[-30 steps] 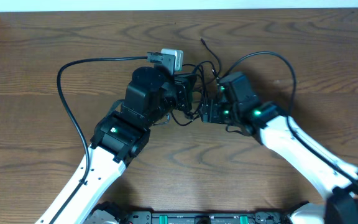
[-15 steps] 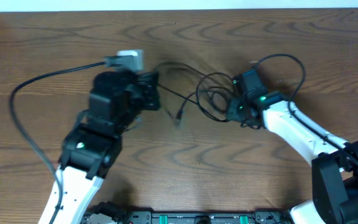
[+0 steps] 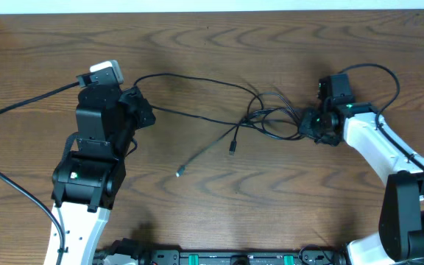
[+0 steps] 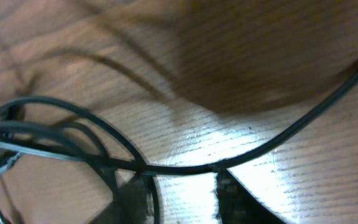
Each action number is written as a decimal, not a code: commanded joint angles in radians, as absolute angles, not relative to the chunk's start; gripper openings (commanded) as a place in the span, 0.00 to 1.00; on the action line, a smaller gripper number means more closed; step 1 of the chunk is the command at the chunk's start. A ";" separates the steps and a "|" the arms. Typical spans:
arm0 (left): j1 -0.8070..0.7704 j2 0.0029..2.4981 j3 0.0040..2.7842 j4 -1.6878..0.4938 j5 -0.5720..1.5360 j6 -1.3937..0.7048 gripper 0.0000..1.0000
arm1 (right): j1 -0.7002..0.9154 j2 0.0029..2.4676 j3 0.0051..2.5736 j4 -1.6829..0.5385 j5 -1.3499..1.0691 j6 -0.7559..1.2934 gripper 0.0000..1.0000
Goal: Untangle cables
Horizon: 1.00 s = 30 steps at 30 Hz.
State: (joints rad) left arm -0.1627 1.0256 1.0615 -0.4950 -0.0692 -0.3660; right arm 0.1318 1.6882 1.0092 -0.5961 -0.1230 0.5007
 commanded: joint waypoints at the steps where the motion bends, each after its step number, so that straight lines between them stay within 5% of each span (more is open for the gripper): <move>1: -0.150 1.023 1.068 -0.506 -0.378 -0.364 0.07 | 0.075 1.650 1.070 -0.643 -0.072 0.350 0.20; 10: -0.139 1.036 1.066 -0.545 -0.483 -0.466 0.07 | -0.068 1.541 1.137 -0.727 0.069 0.371 0.18; 15: -0.139 1.088 1.049 -0.546 -0.191 -0.492 0.08 | -0.083 1.523 1.137 -0.726 -0.161 0.365 0.20; 16: -0.139 1.103 1.049 -0.546 -0.126 -0.492 0.13 | -0.079 1.523 1.137 -0.726 -0.199 0.349 0.24; 21: -0.139 1.228 1.049 -0.546 0.195 -0.492 0.75 | -0.053 1.523 1.137 -0.733 -0.281 0.306 0.47; 24: -0.139 1.316 1.049 -0.551 0.300 -0.492 0.84 | -0.045 1.523 1.137 -0.741 -0.280 0.306 0.55; 30: -0.139 1.453 1.049 -0.674 0.328 -0.679 0.85 | -0.045 1.524 1.134 -0.746 -0.280 0.306 0.63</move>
State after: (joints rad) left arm -0.1402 1.4143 1.0592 -0.6228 0.2642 -0.5266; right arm -0.0490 1.5330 1.1194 -0.7437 -0.2615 0.3176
